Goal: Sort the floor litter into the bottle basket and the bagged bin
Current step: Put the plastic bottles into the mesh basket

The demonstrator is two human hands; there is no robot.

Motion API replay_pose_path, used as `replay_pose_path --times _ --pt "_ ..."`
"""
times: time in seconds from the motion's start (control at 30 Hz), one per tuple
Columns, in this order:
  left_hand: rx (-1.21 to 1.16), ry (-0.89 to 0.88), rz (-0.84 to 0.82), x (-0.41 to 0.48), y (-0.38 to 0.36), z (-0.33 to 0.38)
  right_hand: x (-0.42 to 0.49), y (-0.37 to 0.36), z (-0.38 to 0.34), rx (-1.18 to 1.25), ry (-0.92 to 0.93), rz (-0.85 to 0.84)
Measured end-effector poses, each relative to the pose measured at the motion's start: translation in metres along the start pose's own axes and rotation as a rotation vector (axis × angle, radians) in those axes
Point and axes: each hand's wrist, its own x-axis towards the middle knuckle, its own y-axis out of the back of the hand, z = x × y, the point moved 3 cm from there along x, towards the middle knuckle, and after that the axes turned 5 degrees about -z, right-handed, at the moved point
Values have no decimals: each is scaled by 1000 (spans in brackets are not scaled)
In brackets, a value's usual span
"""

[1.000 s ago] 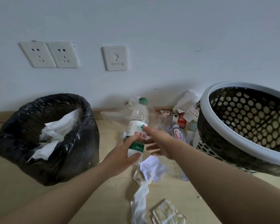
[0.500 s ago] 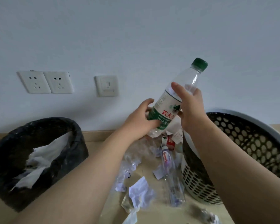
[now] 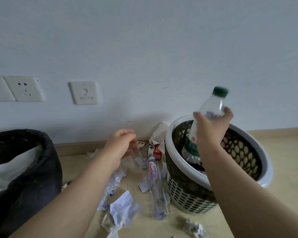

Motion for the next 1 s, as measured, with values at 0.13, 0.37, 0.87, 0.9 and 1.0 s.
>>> replay_pose_path --times 0.13,0.37,0.87,0.9,1.0 --pt "126 52 -36 1 2 -18 -7 -1 42 -100 -300 -211" --pt "259 136 -18 -5 16 -39 -7 -8 57 -384 -343 -335" --pt "477 171 -20 11 52 -75 -115 -79 73 -808 505 -915" --pt "547 188 -22 11 58 -83 -120 -78 94 -879 403 -987" --pt "761 250 -70 2 75 -115 -124 -58 151 -1090 133 -1029"
